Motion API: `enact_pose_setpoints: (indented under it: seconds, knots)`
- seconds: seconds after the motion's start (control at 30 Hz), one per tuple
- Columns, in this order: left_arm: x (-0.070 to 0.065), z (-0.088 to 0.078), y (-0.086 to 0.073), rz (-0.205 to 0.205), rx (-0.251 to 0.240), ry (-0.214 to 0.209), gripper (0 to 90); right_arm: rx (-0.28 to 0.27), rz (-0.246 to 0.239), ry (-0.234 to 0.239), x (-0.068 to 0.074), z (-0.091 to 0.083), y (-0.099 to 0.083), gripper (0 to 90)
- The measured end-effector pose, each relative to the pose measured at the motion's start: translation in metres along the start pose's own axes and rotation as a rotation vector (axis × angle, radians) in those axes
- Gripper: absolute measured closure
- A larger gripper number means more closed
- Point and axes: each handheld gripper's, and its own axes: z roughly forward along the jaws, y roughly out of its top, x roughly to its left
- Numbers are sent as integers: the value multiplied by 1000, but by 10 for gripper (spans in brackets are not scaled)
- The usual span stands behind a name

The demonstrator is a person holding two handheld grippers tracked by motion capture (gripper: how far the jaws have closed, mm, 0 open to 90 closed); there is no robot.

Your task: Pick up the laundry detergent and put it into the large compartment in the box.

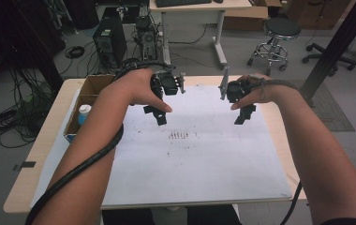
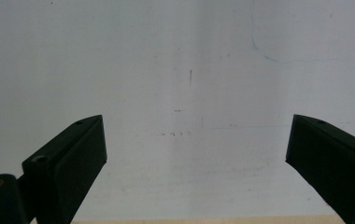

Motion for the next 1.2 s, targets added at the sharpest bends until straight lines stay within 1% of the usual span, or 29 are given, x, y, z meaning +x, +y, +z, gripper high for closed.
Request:
enact_pose_setpoints:
  seconds: [0.13, 0.17, 0.23, 0.3, 0.47, 0.53, 0.83, 1.2]
  knots:
    - [2, 2, 4, 11, -1, -11, 59, -6, 8, 2, -1, 0, -5, 49]
    - [2, 2, 5, 10, -1, -11, 59, 0, 16, 5, -1, 0, -6, 50]
    - [4, 3, 5, 11, -2, -12, 58, -1, 11, 7, -2, 1, -7, 50]
    - [4, 3, 5, 10, -7, -13, 59, 2, 18, 6, -3, 0, -7, 50]
    - [5, 5, 2, 4, 0, -19, 60, 0, 12, 7, -5, 0, -5, 50]
    - [6, 6, 1, 0, -4, -19, 58, -2, 6, 8, -5, 1, -2, 50]
    - [7, 9, -6, -5, -4, -23, 59, 10, 1, 11, -6, 2, 4, 50]
    - [8, 12, -6, -1, -6, -30, 58, 16, -2, 14, -6, 3, 7, 50]
